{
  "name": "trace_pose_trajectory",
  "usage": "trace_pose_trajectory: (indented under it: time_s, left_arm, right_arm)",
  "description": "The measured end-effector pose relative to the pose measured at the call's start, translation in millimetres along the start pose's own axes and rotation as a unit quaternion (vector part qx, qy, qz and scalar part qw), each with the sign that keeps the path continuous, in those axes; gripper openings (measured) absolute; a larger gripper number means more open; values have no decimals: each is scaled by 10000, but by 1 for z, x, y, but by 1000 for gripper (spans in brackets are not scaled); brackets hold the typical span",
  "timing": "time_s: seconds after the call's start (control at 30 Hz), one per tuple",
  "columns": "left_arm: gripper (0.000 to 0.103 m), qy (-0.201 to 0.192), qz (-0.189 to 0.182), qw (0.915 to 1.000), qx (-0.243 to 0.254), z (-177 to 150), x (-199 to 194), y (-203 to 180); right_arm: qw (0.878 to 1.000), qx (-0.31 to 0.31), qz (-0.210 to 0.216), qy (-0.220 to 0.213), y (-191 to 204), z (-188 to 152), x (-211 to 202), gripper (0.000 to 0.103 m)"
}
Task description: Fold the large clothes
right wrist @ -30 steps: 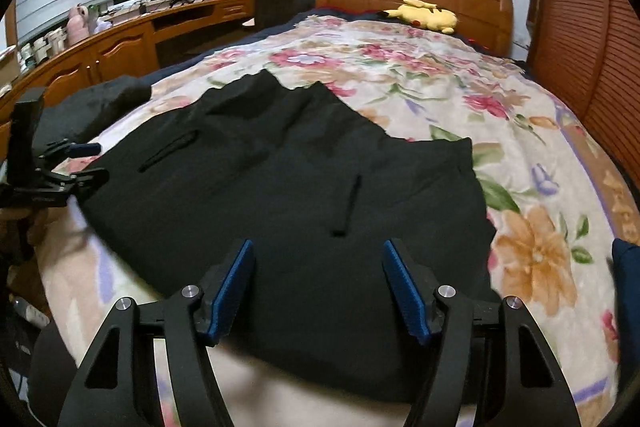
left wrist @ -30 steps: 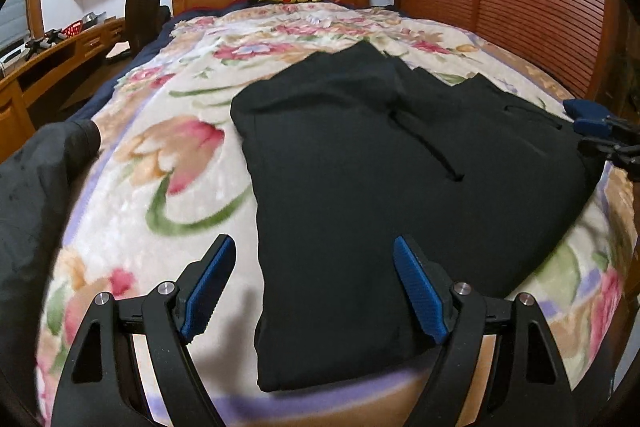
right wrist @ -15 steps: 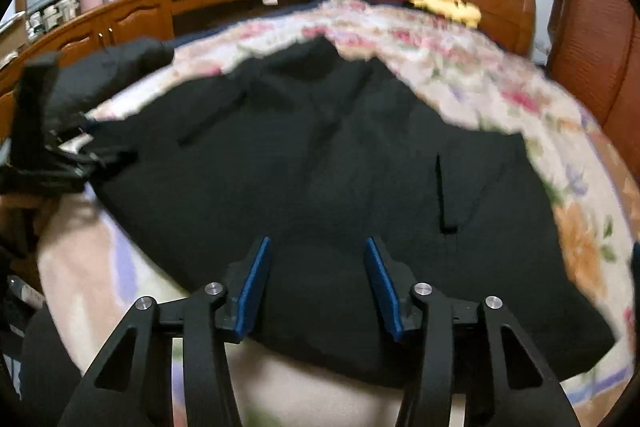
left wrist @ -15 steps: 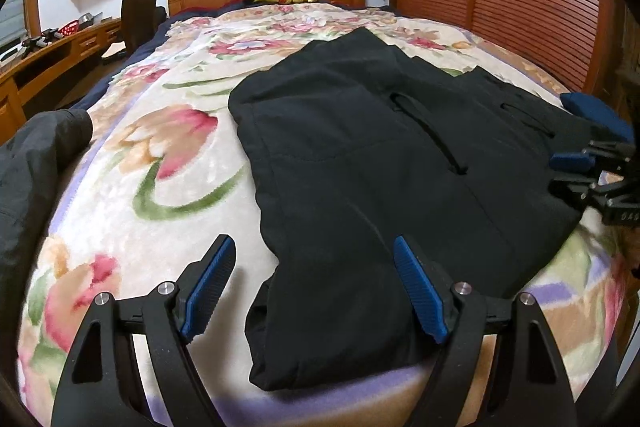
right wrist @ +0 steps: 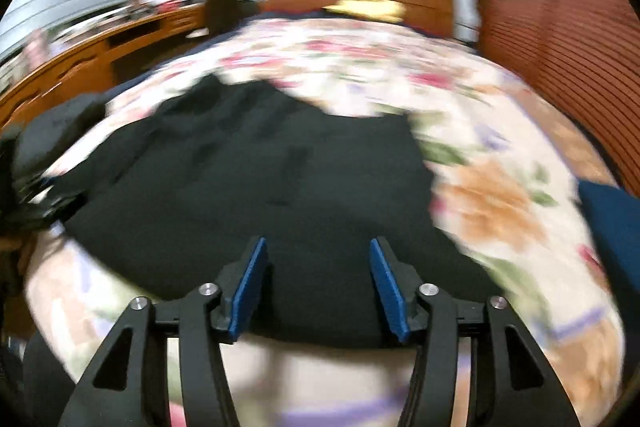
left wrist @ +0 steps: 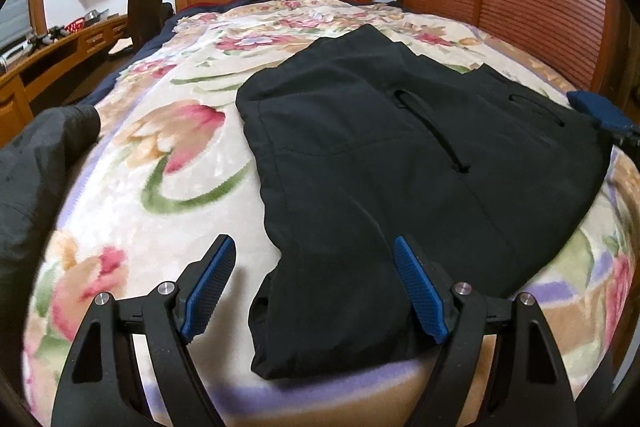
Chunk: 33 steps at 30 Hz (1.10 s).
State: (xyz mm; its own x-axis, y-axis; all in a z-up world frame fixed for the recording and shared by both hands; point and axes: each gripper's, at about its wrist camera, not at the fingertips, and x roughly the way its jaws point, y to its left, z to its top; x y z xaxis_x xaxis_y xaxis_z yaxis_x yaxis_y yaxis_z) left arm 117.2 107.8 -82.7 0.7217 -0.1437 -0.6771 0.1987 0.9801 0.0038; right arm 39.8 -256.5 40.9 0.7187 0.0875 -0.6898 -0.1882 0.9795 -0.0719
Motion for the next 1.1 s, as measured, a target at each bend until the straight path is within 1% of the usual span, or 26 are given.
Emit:
trace_pose_trajectory:
  time_s: [0.07,0.17,0.23,0.3,0.33,0.37,0.4,0.43,0.53,0.67,0.97,1.1]
  left_arm:
    - [82,1,-3,10000,39,0,-4,-1]
    - [82,-18,-98,9999,-34,0,-13,1]
    - [81,-9,-151,9998,-92,-1,-17,2]
    - [73,0,-84,9999,-115,-3,-20,4]
    - [68,7,-53,9999,-118,-3,-20,5]
    - [65,11,-45,9999,-120,-4,-20,6]
    - [63,24,-69,9999,-127,-5,-21,7]
    - [60,39,-81,9999,-133,-5,-21,7]
    - [60,69,-51,9999,-149,-6,-21,8]
    - [60,168,-47,9995,-268,-6,-17,9]
    - [59,314,72,9993,-205,-6,-17,7]
    - [59,356,101,9989,-288,-12,-18,8]
  right_arm:
    - [9999,126,-109,-47,-19,-2,-5,57]
    - [9996,210,-211,-32,-34,-9,-7,57]
    - [9995,252,-195,2,-39,-13,-6,57]
    - [9994,296,-170,61,-36,-15,-3,58]
    - [9994,295,-167,100,-34,-17,-2,61]
    - [9993,290,-163,158,-33,-19,3,65]
    - [9992,305,-160,213,-32,-21,2,71]
    - [9989,333,-168,270,-31,-21,7,74]
    - [9980,502,-71,388,-40,-22,20,76]
    - [9964,708,126,441,-49,-24,33,77]
    - [9975,549,208,389,-48,-27,44,77]
    - [9974,564,277,344,-47,-31,47,77]
